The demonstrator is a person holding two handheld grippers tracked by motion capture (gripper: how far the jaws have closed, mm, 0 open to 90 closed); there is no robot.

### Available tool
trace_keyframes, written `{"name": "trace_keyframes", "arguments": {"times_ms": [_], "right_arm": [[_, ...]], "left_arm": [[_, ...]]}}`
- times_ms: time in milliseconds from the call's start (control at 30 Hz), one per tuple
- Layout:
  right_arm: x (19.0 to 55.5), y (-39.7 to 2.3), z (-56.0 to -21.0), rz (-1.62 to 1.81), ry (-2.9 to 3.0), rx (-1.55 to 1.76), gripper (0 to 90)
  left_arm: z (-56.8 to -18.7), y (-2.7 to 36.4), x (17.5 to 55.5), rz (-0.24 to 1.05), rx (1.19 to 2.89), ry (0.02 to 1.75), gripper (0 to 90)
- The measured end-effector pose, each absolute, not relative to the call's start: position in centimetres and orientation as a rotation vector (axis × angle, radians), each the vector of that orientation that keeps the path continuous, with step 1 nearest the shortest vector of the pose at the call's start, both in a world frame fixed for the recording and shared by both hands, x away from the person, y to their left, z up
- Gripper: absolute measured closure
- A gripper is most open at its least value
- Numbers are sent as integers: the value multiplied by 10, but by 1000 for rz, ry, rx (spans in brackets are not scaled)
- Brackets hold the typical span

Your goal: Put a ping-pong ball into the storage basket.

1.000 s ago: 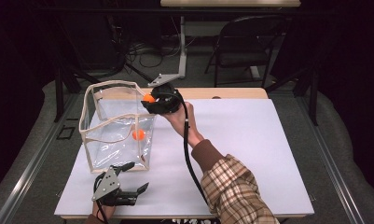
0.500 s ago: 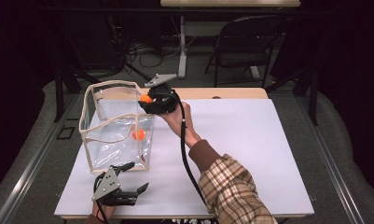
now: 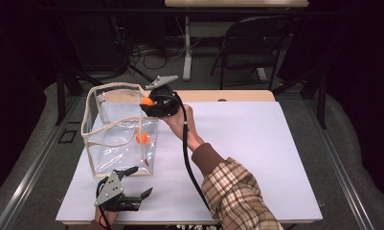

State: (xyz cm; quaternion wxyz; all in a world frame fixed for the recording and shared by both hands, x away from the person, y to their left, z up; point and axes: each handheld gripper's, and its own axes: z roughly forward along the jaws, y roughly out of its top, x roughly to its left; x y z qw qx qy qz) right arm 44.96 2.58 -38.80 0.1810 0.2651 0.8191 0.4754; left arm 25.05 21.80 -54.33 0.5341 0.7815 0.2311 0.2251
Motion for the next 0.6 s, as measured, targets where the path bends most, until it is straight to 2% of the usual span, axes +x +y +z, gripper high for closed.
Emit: {"name": "trace_keyframes", "arguments": {"times_ms": [433, 533, 600], "right_arm": [[455, 35, -391, 1316, 2340, 770, 501], [458, 36, -392, 1298, 2362, 799, 375], [458, 33, -391, 1302, 2361, 802, 328]], "left_arm": [[-543, 218, 250, 537, 1861, 552, 158], [-543, 219, 250, 535, 1858, 550, 159], [-543, 219, 250, 536, 1860, 550, 159]]}}
